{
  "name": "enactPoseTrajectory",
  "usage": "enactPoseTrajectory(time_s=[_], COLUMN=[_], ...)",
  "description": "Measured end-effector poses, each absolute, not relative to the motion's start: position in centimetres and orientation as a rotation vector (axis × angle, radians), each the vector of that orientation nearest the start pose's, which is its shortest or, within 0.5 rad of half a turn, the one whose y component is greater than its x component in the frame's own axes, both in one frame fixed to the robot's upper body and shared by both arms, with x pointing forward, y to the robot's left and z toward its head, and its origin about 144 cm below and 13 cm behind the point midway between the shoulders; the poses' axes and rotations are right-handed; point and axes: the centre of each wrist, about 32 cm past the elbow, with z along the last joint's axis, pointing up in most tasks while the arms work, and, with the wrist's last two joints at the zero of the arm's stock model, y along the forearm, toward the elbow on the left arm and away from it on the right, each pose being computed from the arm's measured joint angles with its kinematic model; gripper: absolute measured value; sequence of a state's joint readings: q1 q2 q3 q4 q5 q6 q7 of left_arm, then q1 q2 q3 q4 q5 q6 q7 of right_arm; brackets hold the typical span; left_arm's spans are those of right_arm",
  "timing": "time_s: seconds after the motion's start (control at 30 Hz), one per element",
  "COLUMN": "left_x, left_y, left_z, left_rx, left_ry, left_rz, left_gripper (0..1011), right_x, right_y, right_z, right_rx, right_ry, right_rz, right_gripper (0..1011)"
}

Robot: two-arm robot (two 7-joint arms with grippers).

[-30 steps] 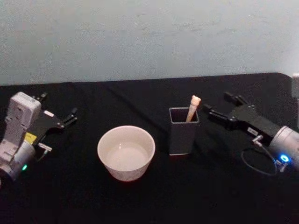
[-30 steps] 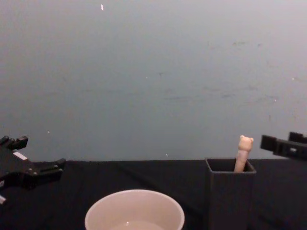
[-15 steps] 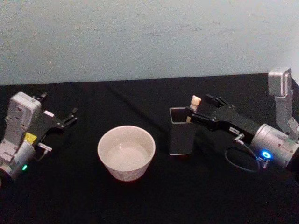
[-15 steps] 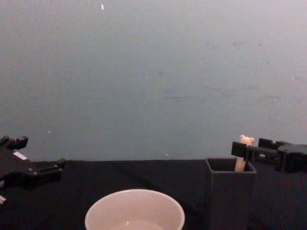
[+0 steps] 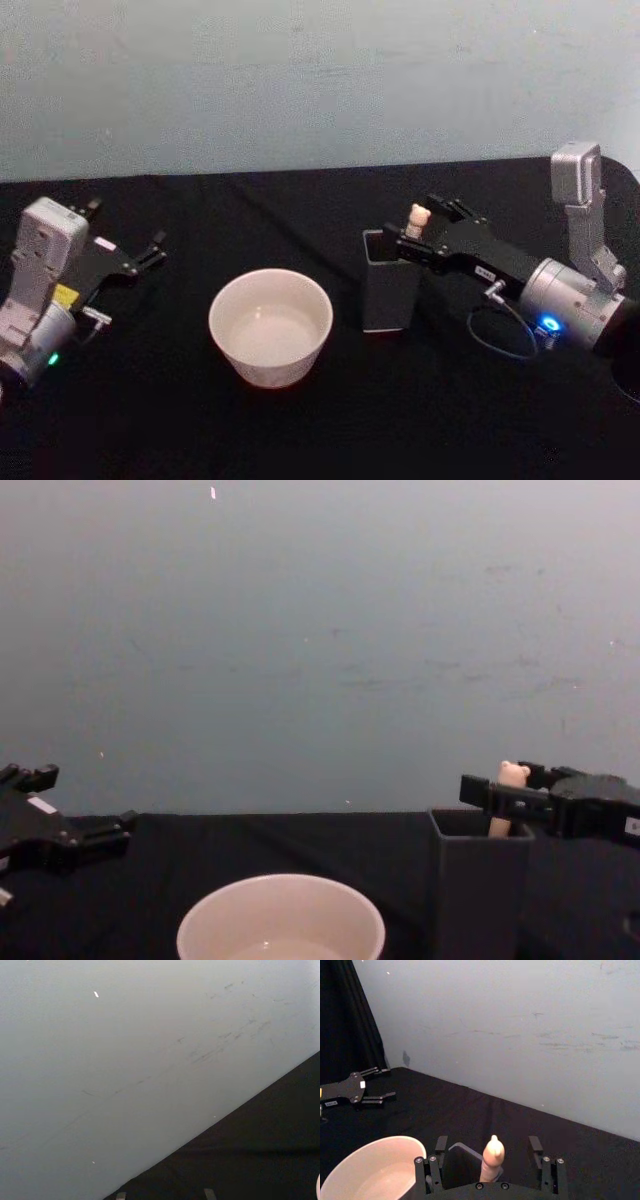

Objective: Pick up the stirring spoon with one hand, stir inside the cup, then place it back in its original position.

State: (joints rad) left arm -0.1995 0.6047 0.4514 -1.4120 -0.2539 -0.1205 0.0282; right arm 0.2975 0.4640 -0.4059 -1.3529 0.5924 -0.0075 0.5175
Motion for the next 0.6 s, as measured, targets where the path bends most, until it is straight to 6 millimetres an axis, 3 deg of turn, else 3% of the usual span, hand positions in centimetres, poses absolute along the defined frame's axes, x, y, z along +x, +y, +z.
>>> enactPoseTrajectory(time_s=[0.6], left_x=[48.86], left_y=[30.97], left_z=[113.98], left_rx=[0.304], left_ry=[-0.285], left_rz=[1.248], left_gripper=[1001], right_x=[52.72], right_y=[-27.74], right_z=[115.75], right_rx=[-0.003], right_ry=[0.092], right_rz=[-0.797], right_gripper=[1000])
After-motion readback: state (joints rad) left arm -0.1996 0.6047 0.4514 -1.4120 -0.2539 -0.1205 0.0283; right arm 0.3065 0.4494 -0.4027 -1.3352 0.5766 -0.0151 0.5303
